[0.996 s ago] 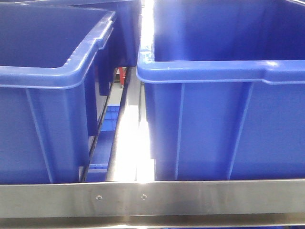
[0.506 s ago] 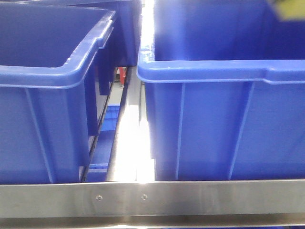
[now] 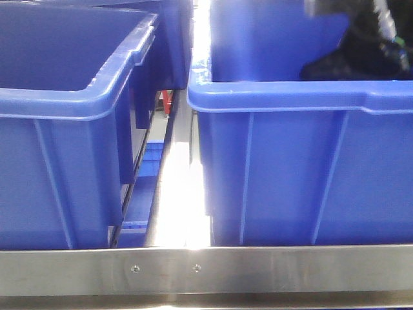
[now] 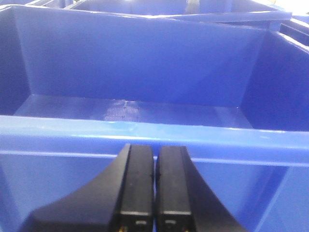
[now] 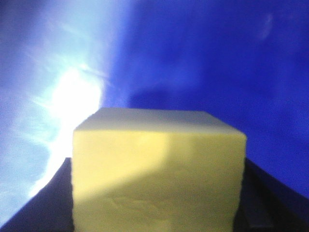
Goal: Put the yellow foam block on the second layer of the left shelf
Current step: 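Reach the right gripper into the blue bin on the second shelf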
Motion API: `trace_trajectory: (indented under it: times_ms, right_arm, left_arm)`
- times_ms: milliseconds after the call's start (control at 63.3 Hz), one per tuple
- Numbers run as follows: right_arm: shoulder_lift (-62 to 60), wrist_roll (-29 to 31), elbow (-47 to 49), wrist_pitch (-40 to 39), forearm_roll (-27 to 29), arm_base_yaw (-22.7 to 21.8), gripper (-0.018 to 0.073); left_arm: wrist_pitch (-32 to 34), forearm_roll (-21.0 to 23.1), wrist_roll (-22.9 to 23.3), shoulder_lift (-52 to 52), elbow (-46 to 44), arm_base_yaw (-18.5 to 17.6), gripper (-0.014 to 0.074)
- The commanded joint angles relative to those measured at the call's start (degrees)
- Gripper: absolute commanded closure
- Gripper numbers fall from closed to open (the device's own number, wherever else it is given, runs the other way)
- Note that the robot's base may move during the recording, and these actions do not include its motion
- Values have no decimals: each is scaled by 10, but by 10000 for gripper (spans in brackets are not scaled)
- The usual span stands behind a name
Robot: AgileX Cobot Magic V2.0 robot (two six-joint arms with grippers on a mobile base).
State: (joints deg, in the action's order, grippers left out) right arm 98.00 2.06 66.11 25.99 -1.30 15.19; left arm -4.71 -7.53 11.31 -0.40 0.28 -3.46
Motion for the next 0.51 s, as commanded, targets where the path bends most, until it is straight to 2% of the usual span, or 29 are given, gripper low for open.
trace_trajectory:
  times_ms: [0,190,269,395,490]
  right_arm:
    - [-12,2,21,-39,-8,-1,272]
    - [-6,2,21,-35,-9,-1,248]
    - [-6,2,21,-35,-9,-1,142]
    - [-6,2,21,-34,-9,-1,-88]
    - [-11,2,21,-33,-9,-1,-58]
  left_arm:
    - [50,4,2,-8,16,-2,460]
    - [50,4,2,-8,16,-2,460]
    - [50,4,2,-8,16,-2,460]
    - [50,4,2,-8,16,-2,460]
    - [50,4,2,-8,16,-2,460]
